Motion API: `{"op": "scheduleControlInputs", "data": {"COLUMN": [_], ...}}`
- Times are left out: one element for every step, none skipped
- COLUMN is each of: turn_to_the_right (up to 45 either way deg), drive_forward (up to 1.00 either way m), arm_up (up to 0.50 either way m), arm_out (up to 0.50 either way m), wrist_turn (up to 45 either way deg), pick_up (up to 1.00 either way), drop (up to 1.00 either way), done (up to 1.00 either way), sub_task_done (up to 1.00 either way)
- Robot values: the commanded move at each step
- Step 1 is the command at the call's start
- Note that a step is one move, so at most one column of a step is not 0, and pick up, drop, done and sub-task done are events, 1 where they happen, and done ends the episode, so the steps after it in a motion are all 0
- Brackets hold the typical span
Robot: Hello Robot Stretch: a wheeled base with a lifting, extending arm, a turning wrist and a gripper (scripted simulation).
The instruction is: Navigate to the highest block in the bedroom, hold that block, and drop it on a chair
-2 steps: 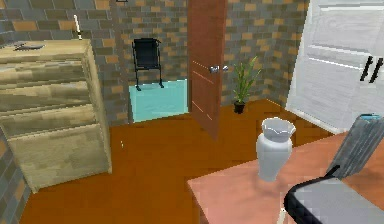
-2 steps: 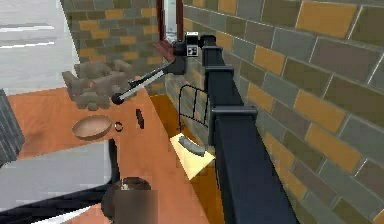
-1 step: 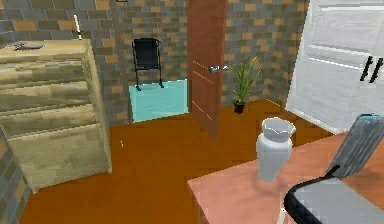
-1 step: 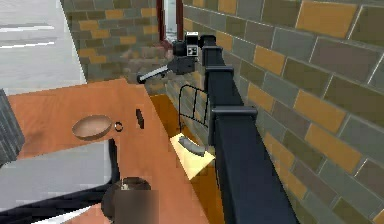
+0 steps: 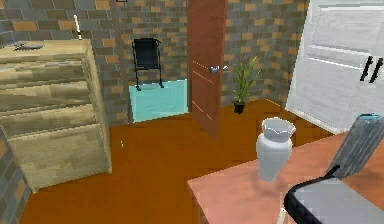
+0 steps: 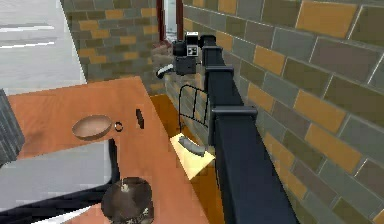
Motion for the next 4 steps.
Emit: {"op": "scheduleControlInputs", "data": {"turn_to_the_right": [0.0, 0.0, 0.0, 0.0], "drive_forward": [0.00, 0.00, 0.00, 0.00], "arm_up": [-0.38, -0.50, 0.00, 0.00], "arm_out": [0.00, 0.00, 0.00, -0.10], "wrist_turn": [0.0, 0.0, 0.0, 0.0], "pick_up": [0.00, 0.00, 0.00, 0.00], "drop": [0.00, 0.00, 1.00, 0.00], "done": [0.00, 0.00, 0.00, 0.00], "sub_task_done": [0.00, 0.00, 0.00, 0.00]}}
